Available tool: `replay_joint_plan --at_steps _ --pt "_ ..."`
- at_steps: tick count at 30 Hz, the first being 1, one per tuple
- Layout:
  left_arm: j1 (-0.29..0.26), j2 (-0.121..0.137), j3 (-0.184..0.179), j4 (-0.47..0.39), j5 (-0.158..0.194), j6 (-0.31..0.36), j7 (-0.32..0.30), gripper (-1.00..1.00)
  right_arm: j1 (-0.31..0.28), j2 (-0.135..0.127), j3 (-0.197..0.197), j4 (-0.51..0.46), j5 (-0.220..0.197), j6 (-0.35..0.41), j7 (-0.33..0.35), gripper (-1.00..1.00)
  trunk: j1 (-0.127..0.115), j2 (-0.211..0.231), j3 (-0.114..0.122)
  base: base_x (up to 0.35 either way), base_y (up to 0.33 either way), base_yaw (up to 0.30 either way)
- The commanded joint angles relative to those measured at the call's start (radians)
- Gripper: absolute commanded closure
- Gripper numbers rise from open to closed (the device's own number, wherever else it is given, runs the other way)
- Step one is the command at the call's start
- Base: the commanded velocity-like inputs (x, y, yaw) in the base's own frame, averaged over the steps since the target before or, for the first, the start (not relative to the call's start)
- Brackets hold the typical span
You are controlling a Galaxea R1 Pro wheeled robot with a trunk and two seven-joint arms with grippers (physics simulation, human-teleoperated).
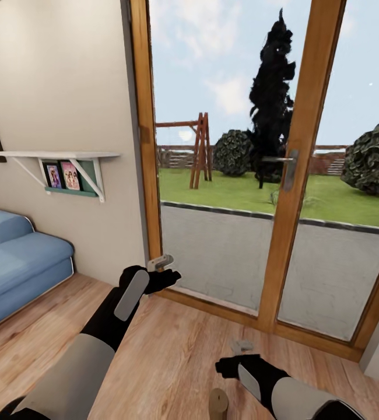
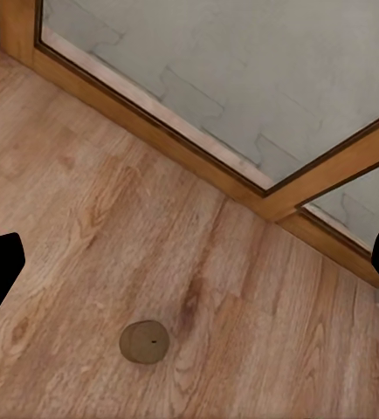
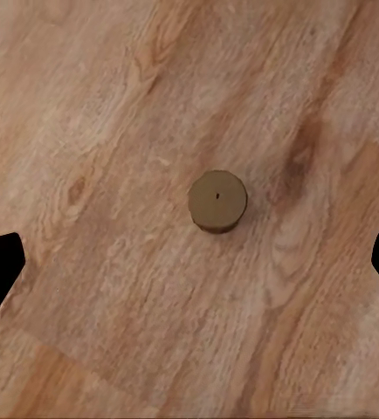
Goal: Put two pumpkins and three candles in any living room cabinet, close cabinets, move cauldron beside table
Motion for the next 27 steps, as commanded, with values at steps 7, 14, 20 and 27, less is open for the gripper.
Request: replay_joint_plan --at_steps 7,14,20,27 --pt "-0.001 0.0 -0.001 -0.001 0.01 0.0 0.009 -1.0 -0.007 0.0 -0.08 -0.002 -0.014 0.011 -0.019 -1.0 0.027 -0.05 -0.023 0.0 0.0 0.0" --pt "-0.001 0.0 -0.001 -0.001 0.01 0.0 0.009 -1.0 -0.009 0.017 -0.082 -0.003 -0.01 0.012 -0.054 -1.0 0.054 -0.099 -0.045 0.0 0.0 0.0" --pt "-0.001 0.0 0.0 -0.001 0.01 0.0 0.008 -1.0 -0.008 0.029 -0.037 -0.001 0.008 0.047 -0.057 -1.0 0.077 -0.141 -0.064 0.0 0.0 0.0" --pt "-0.001 -0.006 -0.019 -0.001 0.01 0.0 0.009 -1.0 -0.008 0.028 -0.031 -0.002 0.01 0.107 -0.058 -1.0 0.104 -0.19 -0.086 0.0 0.0 0.0"
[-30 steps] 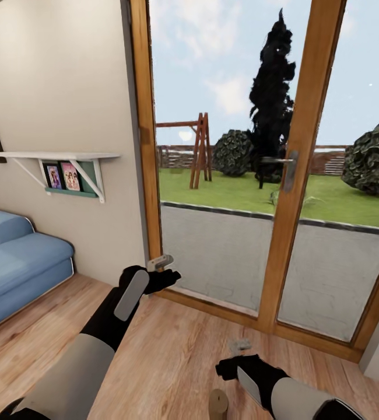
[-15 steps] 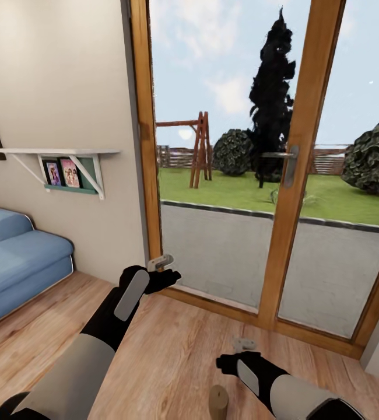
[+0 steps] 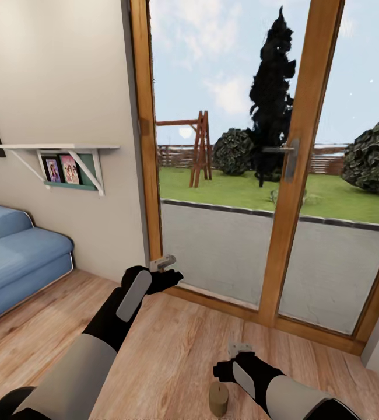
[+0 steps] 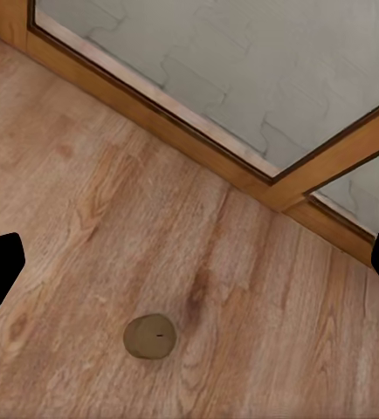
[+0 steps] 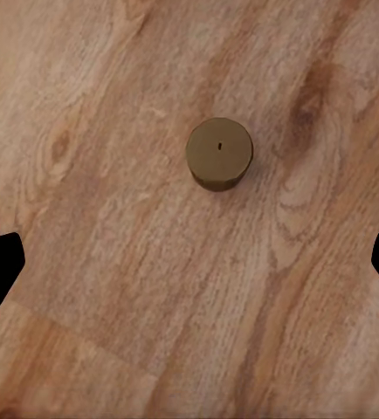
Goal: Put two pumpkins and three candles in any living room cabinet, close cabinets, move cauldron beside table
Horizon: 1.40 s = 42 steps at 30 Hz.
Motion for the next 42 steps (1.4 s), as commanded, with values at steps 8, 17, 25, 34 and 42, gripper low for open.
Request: replay_joint_plan --at_steps 8,17,25,34,42 --pt "-0.001 -0.001 -0.009 -0.001 0.01 0.001 0.009 -1.0 0.0 0.0 0.008 -0.003 -0.012 0.006 0.001 -1.0 0.031 -0.057 -0.026 0.0 0.0 0.0" --pt "-0.001 -0.009 -0.011 -0.002 0.01 0.001 0.009 -1.0 0.001 0.001 0.009 -0.003 -0.013 0.0 0.003 -1.0 0.065 -0.12 -0.054 0.0 0.0 0.0" --pt "0.001 -0.006 -0.011 -0.185 0.011 0.045 0.006 -1.0 0.001 0.001 0.009 -0.003 -0.012 0.0 0.003 -1.0 0.096 -0.176 -0.08 0.0 0.0 0.0" --pt "-0.002 0.01 -0.001 -0.2 0.011 0.136 0.005 -1.0 0.001 0.001 0.009 -0.003 -0.012 0.0 0.003 -1.0 0.13 -0.239 -0.108 0.0 0.0 0.0" --pt "-0.109 0.006 0.008 0.026 0.034 0.14 -0.008 -1.0 0.001 0.001 0.008 -0.002 -0.012 0.006 0.004 -1.0 0.161 -0.295 -0.133 0.0 0.0 0.0"
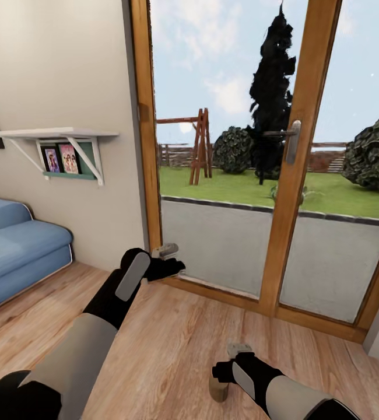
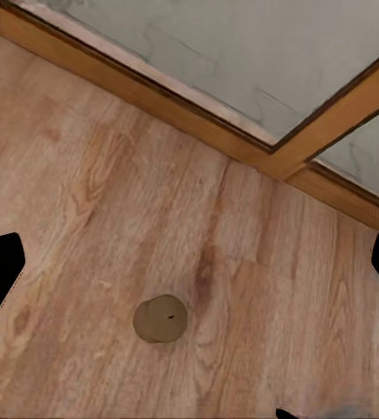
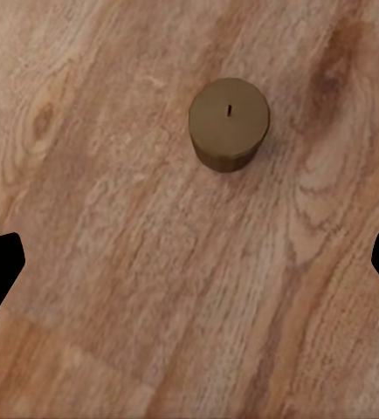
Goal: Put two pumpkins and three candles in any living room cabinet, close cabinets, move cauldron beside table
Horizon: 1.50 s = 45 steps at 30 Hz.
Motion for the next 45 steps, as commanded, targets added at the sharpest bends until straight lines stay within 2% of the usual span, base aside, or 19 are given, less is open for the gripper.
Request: replay_joint_plan --at_steps 1,4,7,10,14,28,35,37,42,45 --pt "-0.017 0.0 -0.001 0.02 0.018 0.001 0.008 -1.0 0.0 0.0 0.008 -0.002 -0.01 0.006 -0.006 -1.0 0.004 -0.008 -0.004 0.0 0.0 0.0" --pt "-0.127 -0.001 -0.001 0.197 0.078 -0.015 -0.015 -1.0 0.0 0.0 0.008 -0.002 -0.01 0.008 -0.006 -1.0 0.015 -0.029 -0.014 0.0 0.0 0.0" --pt "-0.188 -0.002 -0.001 0.282 0.102 -0.053 -0.042 -1.0 0.0 0.0 0.006 -0.003 -0.012 0.008 -0.006 -1.0 0.027 -0.05 -0.023 0.0 0.0 0.0" --pt "-0.212 -0.003 -0.005 0.309 0.11 -0.08 -0.074 -1.0 0.0 0.0 0.006 -0.003 -0.013 0.008 -0.006 -1.0 0.038 -0.071 -0.033 0.0 0.0 0.0" --pt "-0.222 -0.014 -0.008 0.321 0.111 -0.095 -0.092 -1.0 0.0 0.0 0.009 -0.003 -0.012 0.008 -0.006 -1.0 0.054 -0.099 -0.045 0.0 0.0 0.0" --pt "-0.223 -0.017 -0.011 0.317 0.11 -0.098 -0.096 -1.0 0.0 0.0 0.01 -0.003 -0.01 0.006 -0.007 -1.0 0.107 -0.197 -0.089 0.0 0.0 0.0" --pt "-0.222 -0.03 -0.013 0.314 0.11 -0.099 -0.096 -1.0 0.0 0.0 0.004 -0.003 -0.012 0.007 -0.007 -1.0 0.134 -0.246 -0.111 0.0 0.0 0.0" --pt "-0.222 -0.03 -0.017 0.299 0.109 -0.099 -0.095 -1.0 -0.001 0.0 0.002 -0.003 -0.011 0.02 -0.01 -1.0 0.142 -0.26 -0.117 0.0 0.0 0.0" --pt "-0.219 -0.03 -0.019 0.277 0.109 -0.099 -0.096 -1.0 -0.002 -0.001 0.002 -0.007 -0.014 0.118 -0.012 -1.0 0.161 -0.295 -0.133 0.0 0.0 0.0" --pt "-0.217 -0.03 -0.019 0.268 0.109 -0.099 -0.097 -1.0 -0.002 -0.002 0.002 -0.007 -0.015 0.142 -0.012 -1.0 0.162 -0.295 -0.144 0.0 0.0 0.0"
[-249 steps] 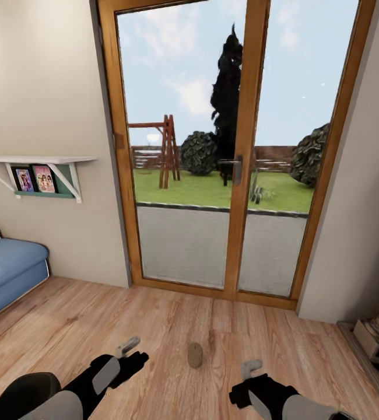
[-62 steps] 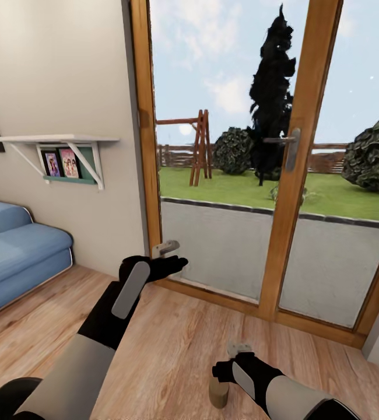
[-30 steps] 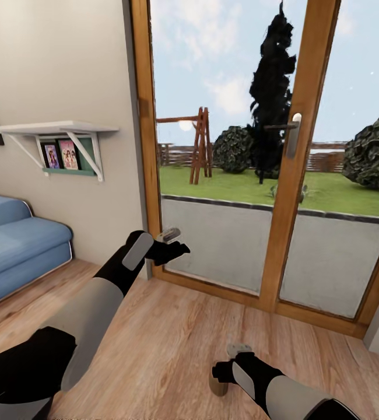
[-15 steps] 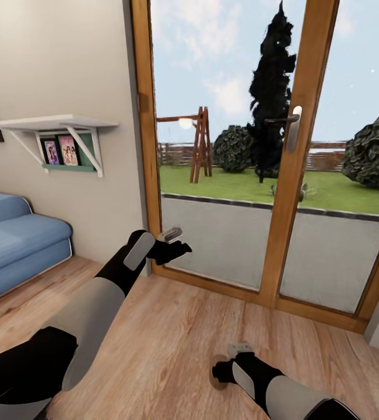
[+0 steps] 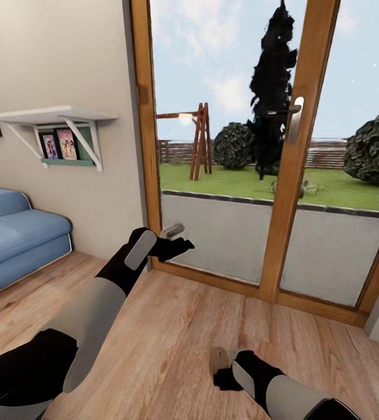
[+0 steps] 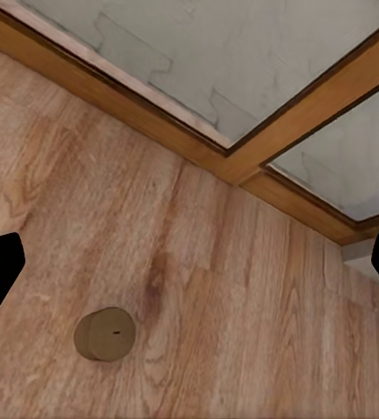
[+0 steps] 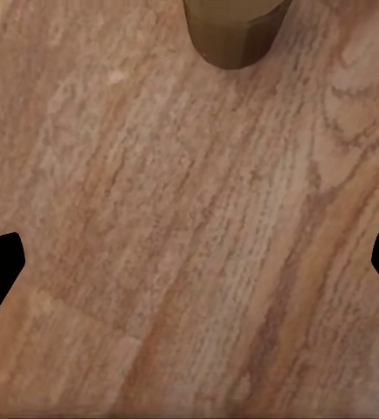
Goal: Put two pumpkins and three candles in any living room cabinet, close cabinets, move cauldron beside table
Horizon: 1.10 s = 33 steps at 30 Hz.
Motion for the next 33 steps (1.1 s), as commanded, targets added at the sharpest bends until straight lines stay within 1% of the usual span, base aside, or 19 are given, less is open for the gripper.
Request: replay_joint_plan --at_steps 1,8,10,12,24,26,28,33 --pt "0.0 0.0 -0.002 -0.002 0.011 0.0 0.01 -1.0 0.0 0.0 0.007 -0.002 -0.011 0.007 -0.007 -1.0 0.0 -0.001 -0.005 0.0 0.0 0.0" --pt "0.002 0.0 -0.003 -0.004 0.011 -0.008 0.014 -1.0 0.0 0.001 0.007 -0.003 -0.013 0.013 -0.007 -1.0 0.0 -0.001 -0.005 0.0 0.0 0.0" --pt "0.003 0.0 -0.003 -0.004 0.01 -0.032 0.014 -1.0 0.0 0.001 0.009 -0.002 -0.012 0.013 -0.007 -1.0 0.0 -0.001 -0.005 0.033 0.0 0.0" --pt "0.004 0.0 -0.003 -0.004 0.01 -0.037 0.014 -1.0 0.0 0.001 0.01 -0.002 -0.012 0.013 -0.006 -1.0 0.0 -0.001 -0.005 0.12 0.0 0.0" --pt "0.004 0.0 -0.003 -0.004 0.009 -0.045 0.011 -1.0 0.001 0.002 0.013 -0.004 -0.01 0.006 -0.002 -1.0 0.0 -0.001 -0.005 0.309 0.0 0.0" --pt "0.004 0.0 -0.003 -0.004 0.009 -0.046 0.012 -1.0 0.001 0.001 0.014 -0.004 -0.009 -0.013 -0.002 -1.0 0.0 -0.001 -0.005 0.335 0.0 0.0" --pt "0.004 0.0 -0.003 -0.004 0.009 -0.046 0.013 -1.0 0.001 0.002 0.015 -0.004 -0.008 -0.015 -0.002 -1.0 0.0 -0.001 -0.005 0.329 0.0 0.0" --pt "0.004 0.0 -0.004 -0.005 0.009 -0.044 0.009 -1.0 0.001 0.001 0.014 -0.003 -0.008 -0.019 -0.002 -1.0 0.0 -0.001 -0.005 0.118 0.0 0.0"
